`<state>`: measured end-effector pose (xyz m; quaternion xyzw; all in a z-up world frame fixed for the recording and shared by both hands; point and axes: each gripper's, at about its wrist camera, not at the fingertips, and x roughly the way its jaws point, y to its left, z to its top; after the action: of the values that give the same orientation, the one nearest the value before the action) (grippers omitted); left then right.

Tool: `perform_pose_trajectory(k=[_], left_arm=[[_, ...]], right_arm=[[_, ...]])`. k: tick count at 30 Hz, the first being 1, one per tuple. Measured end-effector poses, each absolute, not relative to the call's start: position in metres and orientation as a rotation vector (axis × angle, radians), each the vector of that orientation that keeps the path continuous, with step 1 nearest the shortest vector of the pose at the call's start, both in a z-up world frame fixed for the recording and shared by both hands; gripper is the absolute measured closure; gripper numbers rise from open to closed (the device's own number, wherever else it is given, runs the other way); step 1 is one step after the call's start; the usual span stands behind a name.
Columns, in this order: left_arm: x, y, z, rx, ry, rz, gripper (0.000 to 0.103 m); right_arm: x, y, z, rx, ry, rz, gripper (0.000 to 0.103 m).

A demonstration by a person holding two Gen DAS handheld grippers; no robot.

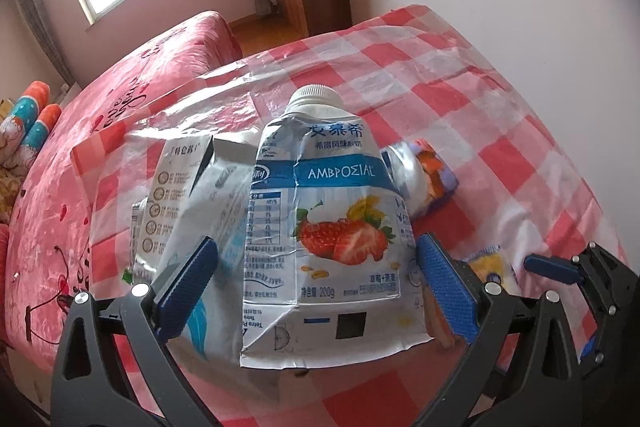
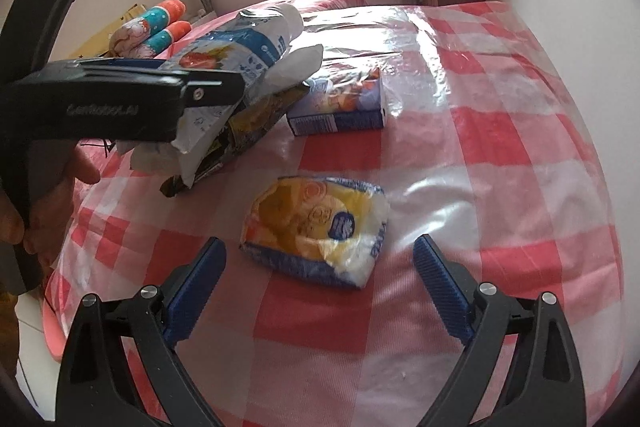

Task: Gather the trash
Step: 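Grasp the white feather-print wipes packet with the left tool while the right tool approaches the yellow snack bag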

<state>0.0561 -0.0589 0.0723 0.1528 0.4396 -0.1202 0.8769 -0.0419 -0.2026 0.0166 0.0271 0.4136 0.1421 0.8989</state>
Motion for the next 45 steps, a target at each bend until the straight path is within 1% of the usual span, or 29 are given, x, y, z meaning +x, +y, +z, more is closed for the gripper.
perform_pose_trajectory(k=[9,12,14,17,24,26,28,34,41,45], left_arm=[[0.064,-0.062,0.066,0.345,0.891,-0.170,0.004],[0.062,-0.059,0.065,0.346,0.876,-0.141,0.007],[0.060,-0.054,0.069,0.318,0.870,-0.136,0.012],[0.056,-0.043,0.075,0.267,0.868,-0.140,0.013],[0.034,-0.010,0.084,0.132,0.867,-0.105,0.013],[0.030,-0.009,0.083,0.110,0.871,-0.101,0.011],[0.028,-0.013,0.079,0.123,0.872,-0.094,0.007],[0.032,-0.025,0.065,0.239,0.864,-0.026,0.004],[0.038,-0.005,0.087,0.179,0.816,-0.109,0.004],[0.049,0.006,0.092,0.230,0.836,-0.192,0.004]], right_arm=[[-0.034,-0.195,0.015,0.001,0.840,0.274,0.009],[-0.034,-0.195,0.013,-0.001,0.846,0.271,0.009],[-0.035,-0.195,0.012,-0.001,0.844,0.272,0.009],[-0.034,-0.196,0.013,0.001,0.842,0.272,0.009],[-0.030,-0.191,0.011,-0.029,0.841,0.259,0.009],[-0.029,-0.188,0.011,-0.051,0.844,0.250,0.009],[-0.029,-0.185,0.010,-0.066,0.846,0.242,0.009],[-0.031,-0.184,0.010,-0.061,0.844,0.244,0.009],[-0.030,-0.185,0.010,-0.053,0.845,0.250,0.009],[-0.030,-0.186,0.011,-0.046,0.845,0.255,0.008]])
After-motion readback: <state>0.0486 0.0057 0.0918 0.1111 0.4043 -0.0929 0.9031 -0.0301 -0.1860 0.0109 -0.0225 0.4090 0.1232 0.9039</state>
